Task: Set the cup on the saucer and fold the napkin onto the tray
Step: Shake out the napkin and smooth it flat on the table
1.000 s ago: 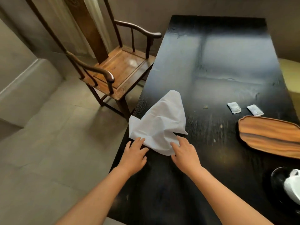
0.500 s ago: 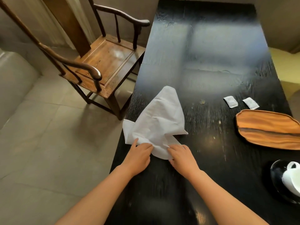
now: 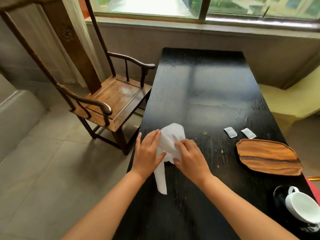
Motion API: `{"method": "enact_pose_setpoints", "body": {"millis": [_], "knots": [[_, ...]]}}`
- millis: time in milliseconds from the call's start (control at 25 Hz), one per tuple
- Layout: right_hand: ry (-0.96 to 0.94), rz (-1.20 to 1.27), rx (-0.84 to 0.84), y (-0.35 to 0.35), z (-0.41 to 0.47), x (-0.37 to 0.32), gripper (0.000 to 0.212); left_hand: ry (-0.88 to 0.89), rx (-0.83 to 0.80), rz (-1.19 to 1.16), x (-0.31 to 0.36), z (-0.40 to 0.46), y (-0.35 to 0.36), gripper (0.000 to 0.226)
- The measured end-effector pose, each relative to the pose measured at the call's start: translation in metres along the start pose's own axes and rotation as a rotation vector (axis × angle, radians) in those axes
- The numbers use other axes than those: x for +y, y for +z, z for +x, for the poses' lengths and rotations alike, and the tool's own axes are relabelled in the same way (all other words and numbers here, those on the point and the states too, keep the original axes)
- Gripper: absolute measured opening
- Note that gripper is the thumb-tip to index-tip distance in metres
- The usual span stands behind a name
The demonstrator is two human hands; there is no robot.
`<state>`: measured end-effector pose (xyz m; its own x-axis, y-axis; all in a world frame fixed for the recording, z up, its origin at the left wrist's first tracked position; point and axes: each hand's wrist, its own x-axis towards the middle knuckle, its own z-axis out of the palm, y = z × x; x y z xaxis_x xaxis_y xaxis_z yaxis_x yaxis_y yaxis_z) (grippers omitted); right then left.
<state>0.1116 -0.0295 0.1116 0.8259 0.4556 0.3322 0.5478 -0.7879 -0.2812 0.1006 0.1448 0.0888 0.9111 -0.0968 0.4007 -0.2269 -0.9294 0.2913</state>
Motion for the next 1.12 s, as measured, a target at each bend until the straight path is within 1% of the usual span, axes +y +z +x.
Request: {"method": "enact_pose_setpoints", "body": {"millis": [120,200,240,280,320,440,480,560,640,680,760,800,840,880,960,1040,1120], "knots": [[0.051,0.054,0.111,-0.029,0.013,-0.009,0.033,0.012,0.213,-0.091,0.011,0.025,-0.019,0.052],[0.067,0.078,0.119,-0.048,0.019,-0.009,0.024,0.027,0.279,-0.165,0.019,0.039,-0.033,0.035],[0.072,0.074,0.106,-0.057,0.022,-0.006,0.021,0.041,0.275,-0.207,0.023,0.045,-0.04,0.028],[0.082,0.062,0.087,-0.066,0.024,-0.002,0.018,0.059,0.233,-0.252,0.026,0.051,-0.049,0.023],[0.083,0.036,0.07,-0.074,0.026,0.003,0.016,0.079,0.156,-0.296,0.029,0.056,-0.058,0.019],[0.038,-0.068,0.062,-0.101,0.024,0.011,0.006,0.105,-0.137,-0.401,0.043,0.072,-0.091,0.015],[0.025,-0.092,0.075,-0.11,0.023,0.011,0.004,0.08,-0.228,-0.416,0.047,0.077,-0.102,0.014],[-0.005,-0.13,0.092,-0.132,0.024,0.009,0.006,-0.003,-0.381,-0.475,0.052,0.087,-0.121,0.014],[-0.056,-0.173,0.066,-0.153,0.027,0.005,0.004,-0.092,-0.523,-0.609,0.055,0.091,-0.136,0.015],[-0.069,-0.183,0.021,-0.163,0.029,0.003,0.011,-0.129,-0.577,-0.666,0.057,0.092,-0.143,0.013],[-0.088,-0.175,-0.089,-0.182,0.029,-0.003,0.033,-0.177,-0.622,-0.754,0.062,0.093,-0.155,0.011],[-0.117,-0.178,-0.123,-0.189,0.029,-0.006,0.038,-0.197,-0.62,-0.789,0.063,0.094,-0.16,0.011],[-0.149,-0.189,-0.145,-0.195,0.028,-0.01,0.037,-0.202,-0.618,-0.799,0.064,0.095,-0.165,0.01],[-0.155,-0.198,-0.169,-0.201,0.028,-0.013,0.033,-0.163,-0.61,-0.749,0.064,0.096,-0.169,0.011],[-0.08,-0.15,-0.217,-0.215,0.031,-0.015,0.023,0.03,-0.594,-0.474,0.061,0.096,-0.172,0.011],[-0.02,-0.064,-0.249,-0.228,0.033,-0.012,0.02,0.199,-0.55,-0.219,0.056,0.091,-0.166,0.009],[-0.013,-0.015,-0.239,-0.238,0.034,-0.003,0.021,0.228,-0.521,-0.116,0.048,0.085,-0.154,0.011]]}}
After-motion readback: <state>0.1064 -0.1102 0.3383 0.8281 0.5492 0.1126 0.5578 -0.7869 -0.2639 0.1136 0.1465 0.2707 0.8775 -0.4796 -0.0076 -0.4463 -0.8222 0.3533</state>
